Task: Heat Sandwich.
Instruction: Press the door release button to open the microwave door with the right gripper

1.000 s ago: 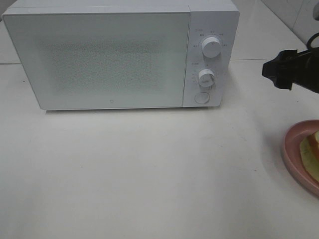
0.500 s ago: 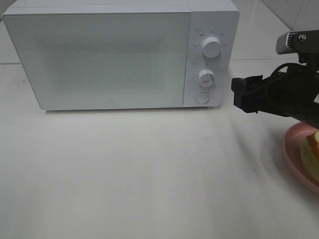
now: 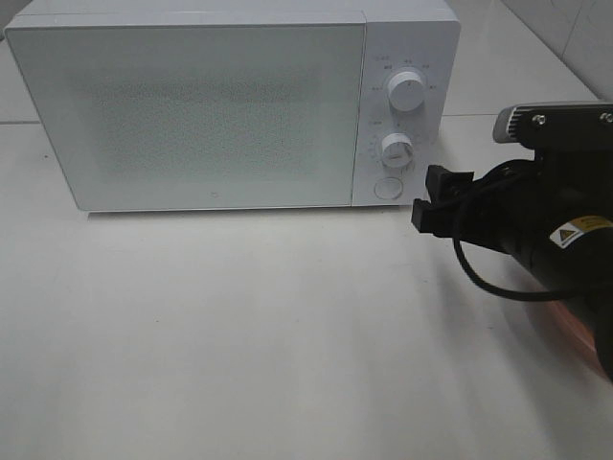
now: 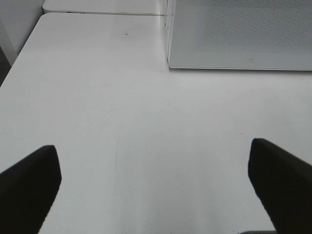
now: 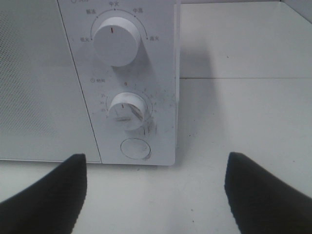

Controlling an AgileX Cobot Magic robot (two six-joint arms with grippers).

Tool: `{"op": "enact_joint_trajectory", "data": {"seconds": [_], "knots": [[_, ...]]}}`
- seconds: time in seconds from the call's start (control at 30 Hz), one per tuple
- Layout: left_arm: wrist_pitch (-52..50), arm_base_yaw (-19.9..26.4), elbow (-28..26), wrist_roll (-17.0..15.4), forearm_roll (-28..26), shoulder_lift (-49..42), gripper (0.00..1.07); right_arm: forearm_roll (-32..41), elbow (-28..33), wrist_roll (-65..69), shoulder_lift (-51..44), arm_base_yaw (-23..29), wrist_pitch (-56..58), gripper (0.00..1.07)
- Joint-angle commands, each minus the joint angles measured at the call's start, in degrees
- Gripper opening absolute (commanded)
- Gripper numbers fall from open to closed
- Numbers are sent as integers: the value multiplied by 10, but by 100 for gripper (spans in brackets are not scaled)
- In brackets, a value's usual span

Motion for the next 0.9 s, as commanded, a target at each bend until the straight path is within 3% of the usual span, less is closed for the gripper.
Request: {"op": "enact_joint_trajectory", "data": {"seconds": [0.03,0.23,0.6,0.77,0.9], "knots": [[-6,2,2,0,-2,-14,99,34,-2,-8,25,30,-34,75],[-6,2,2,0,-2,-14,99,46,-2,-8,51,65,-47,75],[-6,2,2,0,-2,-14,99,46,-2,14,53,66,-49,75],[-6,2,2,0,-2,-14,99,46,-2,103,53,66,-50,75],[-6,2,2,0,-2,-14,99,46,-2,290,53,66,-50,75]]}}
